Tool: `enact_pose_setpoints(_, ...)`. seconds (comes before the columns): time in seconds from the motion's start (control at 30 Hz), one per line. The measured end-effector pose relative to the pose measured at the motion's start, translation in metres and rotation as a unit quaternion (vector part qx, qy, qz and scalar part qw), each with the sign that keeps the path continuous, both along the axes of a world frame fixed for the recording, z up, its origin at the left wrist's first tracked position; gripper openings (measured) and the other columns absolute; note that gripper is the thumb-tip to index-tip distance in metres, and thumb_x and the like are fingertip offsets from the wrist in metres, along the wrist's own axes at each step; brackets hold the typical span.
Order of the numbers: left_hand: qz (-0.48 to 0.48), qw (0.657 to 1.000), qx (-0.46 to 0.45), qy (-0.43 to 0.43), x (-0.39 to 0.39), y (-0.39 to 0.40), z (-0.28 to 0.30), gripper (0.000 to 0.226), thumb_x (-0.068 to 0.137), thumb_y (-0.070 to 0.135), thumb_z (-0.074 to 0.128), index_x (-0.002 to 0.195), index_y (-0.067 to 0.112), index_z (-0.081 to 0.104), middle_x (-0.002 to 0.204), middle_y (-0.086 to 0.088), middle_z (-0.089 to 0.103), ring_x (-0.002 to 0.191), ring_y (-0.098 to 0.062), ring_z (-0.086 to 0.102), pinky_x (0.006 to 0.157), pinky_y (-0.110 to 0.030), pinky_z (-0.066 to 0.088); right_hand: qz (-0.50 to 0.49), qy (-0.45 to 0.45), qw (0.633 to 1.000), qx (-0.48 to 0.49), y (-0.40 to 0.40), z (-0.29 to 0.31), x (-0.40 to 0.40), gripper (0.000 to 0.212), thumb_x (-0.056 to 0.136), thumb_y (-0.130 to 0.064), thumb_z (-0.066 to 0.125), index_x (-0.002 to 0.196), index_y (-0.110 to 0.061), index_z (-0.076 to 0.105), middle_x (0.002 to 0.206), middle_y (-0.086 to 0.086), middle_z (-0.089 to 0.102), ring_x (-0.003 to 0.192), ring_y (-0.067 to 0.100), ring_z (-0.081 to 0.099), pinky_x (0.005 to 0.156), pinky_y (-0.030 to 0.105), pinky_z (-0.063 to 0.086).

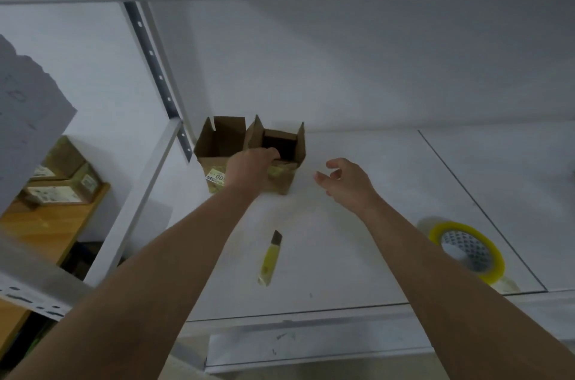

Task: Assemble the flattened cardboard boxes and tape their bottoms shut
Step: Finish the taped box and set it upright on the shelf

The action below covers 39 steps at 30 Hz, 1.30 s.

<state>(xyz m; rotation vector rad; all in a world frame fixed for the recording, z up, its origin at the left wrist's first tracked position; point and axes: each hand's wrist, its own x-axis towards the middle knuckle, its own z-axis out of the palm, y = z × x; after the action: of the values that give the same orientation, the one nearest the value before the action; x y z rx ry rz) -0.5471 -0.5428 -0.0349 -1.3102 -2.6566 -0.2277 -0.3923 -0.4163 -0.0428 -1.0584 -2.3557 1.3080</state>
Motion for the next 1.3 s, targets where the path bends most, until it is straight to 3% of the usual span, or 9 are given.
enact_pose_setpoints(0.1,0.011,0.998,-0.011,0.067,-0.01,-0.001,0.001,0.038,0.091,0.023,0.064,0.126,0.038,0.055,0.122,0.008,0.064,0.122,-0.017,0.056,0.087,-0.032,0.051,0.014,-0.014,1.0,0.008,-0.002,0.002,-0.002,0.056,0.089,-0.046,0.065,0.132,-0.014,0.051,0.126,0.01,0.058,0.111,0.026,0.061,0.096,0.037,0.05)
enact_pose_setpoints(0.2,0.03,0.998,-0.026,0.056,-0.018,0.002,0.002,0.037,0.093,0.022,0.062,0.125,0.038,0.056,0.123,0.004,0.064,0.119,-0.023,0.056,0.095,-0.035,0.048,0.025,-0.03,0.998,0.04,-0.004,0.004,0.001,0.052,0.091,-0.044,0.063,0.133,-0.014,0.052,0.126,0.007,0.057,0.115,0.022,0.057,0.089,0.027,0.043)
enact_pose_setpoints(0.33,0.051,0.998,-0.023,0.018,-0.015,0.008,0.001,0.039,0.098,0.012,0.049,0.128,0.037,0.055,0.114,0.001,0.069,0.128,-0.029,0.049,0.121,-0.041,0.011,0.021,-0.053,0.996,0.065,-0.002,0.0,0.009,0.049,0.091,-0.044,0.063,0.13,-0.015,0.055,0.125,0.006,0.059,0.114,0.019,0.056,0.087,0.022,0.038)
enact_pose_setpoints(0.5,0.071,0.996,-0.005,-0.058,-0.012,0.014,-0.007,0.042,0.099,0.016,0.05,0.134,0.038,0.053,0.136,-0.008,0.058,0.148,-0.036,0.009,0.117,-0.046,0.02,0.019,-0.068,0.994,0.078,-0.003,-0.006,0.019,0.047,0.091,-0.043,0.062,0.128,-0.014,0.056,0.122,0.005,0.06,0.112,0.018,0.057,0.086,0.021,0.038)
enact_pose_setpoints(0.7,0.026,0.999,-0.028,-0.002,-0.009,0.011,0.004,0.049,0.092,0.008,0.051,0.137,0.029,0.049,0.122,0.003,0.065,0.122,-0.022,0.054,0.12,-0.047,0.0,0.014,-0.085,0.991,0.104,-0.005,-0.008,0.028,0.045,0.092,-0.043,0.061,0.128,-0.017,0.056,0.125,0.004,0.06,0.113,0.019,0.057,0.091,0.027,0.043)
enact_pose_setpoints(0.93,-0.064,0.996,0.009,0.054,0.021,0.011,0.003,0.028,0.097,0.023,0.044,0.12,0.024,0.061,0.121,0.006,0.064,0.125,-0.018,0.05,0.119,-0.046,0.006,0.045,-0.128,0.973,0.185,-0.007,0.0,0.037,0.042,0.096,-0.039,0.056,0.132,-0.018,0.052,0.129,0.005,0.055,0.118,0.023,0.053,0.096,0.033,0.044)
enact_pose_setpoints(1.1,-0.136,0.99,0.02,0.042,0.042,0.02,0.009,0.035,0.098,0.022,0.047,0.131,0.022,0.058,0.144,0.004,0.049,0.141,-0.02,0.029,0.118,-0.043,0.018,0.041,-0.158,0.945,0.282,-0.005,0.009,0.056,0.04,0.098,-0.036,0.051,0.135,-0.018,0.048,0.129,0.008,0.051,0.123,0.026,0.046,0.094,0.037,0.045)
enact_pose_setpoints(1.2,-0.183,0.981,0.034,0.044,0.062,0.035,0.021,0.036,0.098,0.022,0.047,0.132,0.021,0.058,0.146,0.003,0.047,0.141,-0.02,0.029,0.112,-0.037,0.031,0.014,-0.193,0.92,0.342,0.002,0.02,0.08,0.04,0.099,-0.033,0.048,0.135,-0.016,0.046,0.129,0.009,0.05,0.126,0.027,0.039,0.09,0.038,0.045)
enact_pose_setpoints(1.3,-0.226,0.972,0.035,0.047,0.087,0.058,0.037,0.036,0.099,0.022,0.046,0.132,0.02,0.057,0.144,0.003,0.048,0.14,-0.019,0.03,0.111,-0.034,0.033,-0.023,-0.211,0.901,0.378,0.016,0.036,0.104,0.04,0.098,-0.033,0.048,0.135,-0.015,0.046,0.128,0.009,0.05,0.126,0.028,0.039,0.091,0.038,0.045)
